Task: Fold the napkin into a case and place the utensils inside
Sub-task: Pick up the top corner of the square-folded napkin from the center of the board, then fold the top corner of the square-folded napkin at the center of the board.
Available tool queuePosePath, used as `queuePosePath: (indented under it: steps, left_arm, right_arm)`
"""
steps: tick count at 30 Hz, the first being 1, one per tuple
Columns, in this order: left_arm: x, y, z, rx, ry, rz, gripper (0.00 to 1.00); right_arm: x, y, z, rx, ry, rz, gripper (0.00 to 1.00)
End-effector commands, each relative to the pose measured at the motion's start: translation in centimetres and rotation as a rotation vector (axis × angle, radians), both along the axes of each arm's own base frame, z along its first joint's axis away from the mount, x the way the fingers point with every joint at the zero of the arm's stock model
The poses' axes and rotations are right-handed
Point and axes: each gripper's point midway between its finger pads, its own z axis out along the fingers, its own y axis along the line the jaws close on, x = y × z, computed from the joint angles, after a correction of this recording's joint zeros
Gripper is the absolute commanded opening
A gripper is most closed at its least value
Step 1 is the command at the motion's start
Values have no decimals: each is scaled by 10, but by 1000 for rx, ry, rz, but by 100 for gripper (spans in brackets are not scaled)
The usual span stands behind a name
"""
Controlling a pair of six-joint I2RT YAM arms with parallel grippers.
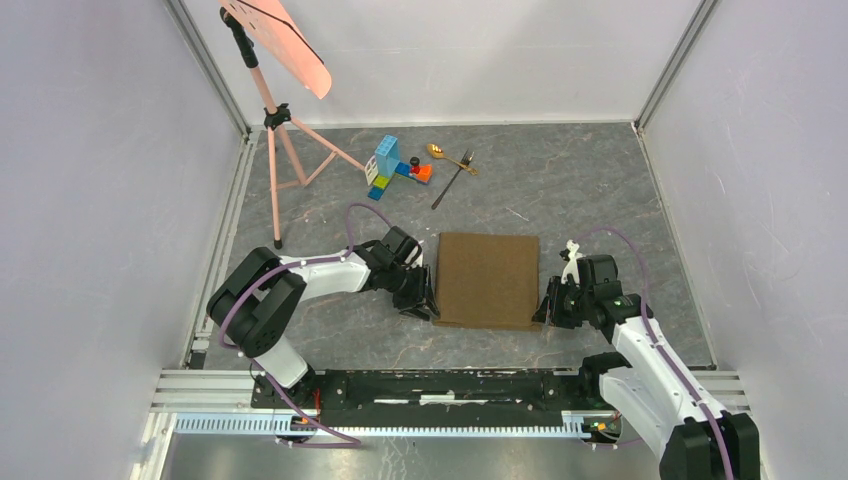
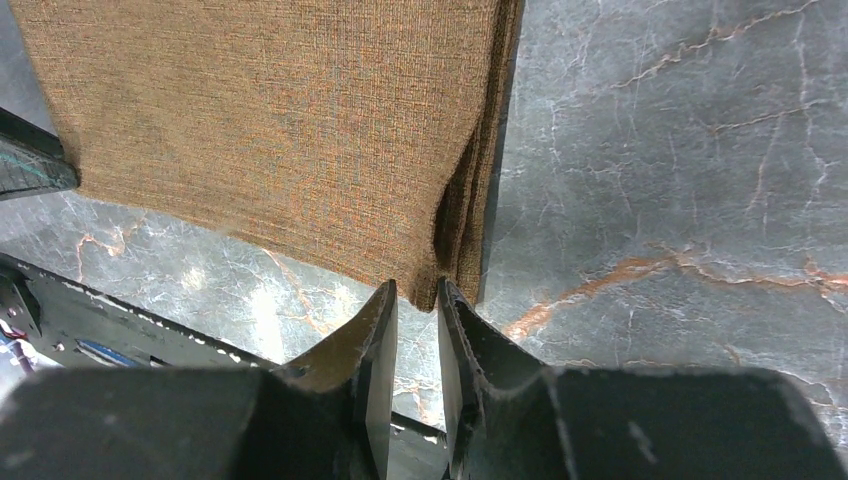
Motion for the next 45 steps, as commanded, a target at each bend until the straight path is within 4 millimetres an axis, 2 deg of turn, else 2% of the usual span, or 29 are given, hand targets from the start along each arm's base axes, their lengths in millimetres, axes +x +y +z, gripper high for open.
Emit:
queuePosePath:
  steps: [1,17,19,22,25,29,33,37,39,42,45]
  left_arm:
    - [1,-4,0,-21,-11,-4,41]
    - [0,-3,2,-16,-16,0,45]
    - [1,-1,2,-5,-22,5,45]
    - [5,2,-1,25,-32,19,41]
    - [7,1,-2,28,-31,20,37]
    - [3,1,-6,39,-20,9,30]
    - [-4,1,-13,52,-3,-6,28]
    - [-5,4,-18,75,-4,-3,25]
    - [-5,6,-22,89,-4,1,24]
    - [-7,10,-30,117,1,5,21]
    - [-8,13,-36,134,4,5,19]
  right_arm:
    - [8,5,9,23,-43,11,26]
    - [4,6,-4,26,-19,19,21]
    - [5,6,-4,31,-25,21,16]
    - [11,11,3,57,-54,34,0]
    - [18,19,11,88,-88,68,0]
    - [40,36,26,162,-151,96,0]
    - [69,75,39,229,-193,158,0]
    - [112,115,51,308,-236,157,0]
    - [138,130,56,348,-269,129,0]
    - [168,147,52,384,-265,101,0]
    - [186,164,44,429,-238,108,0]
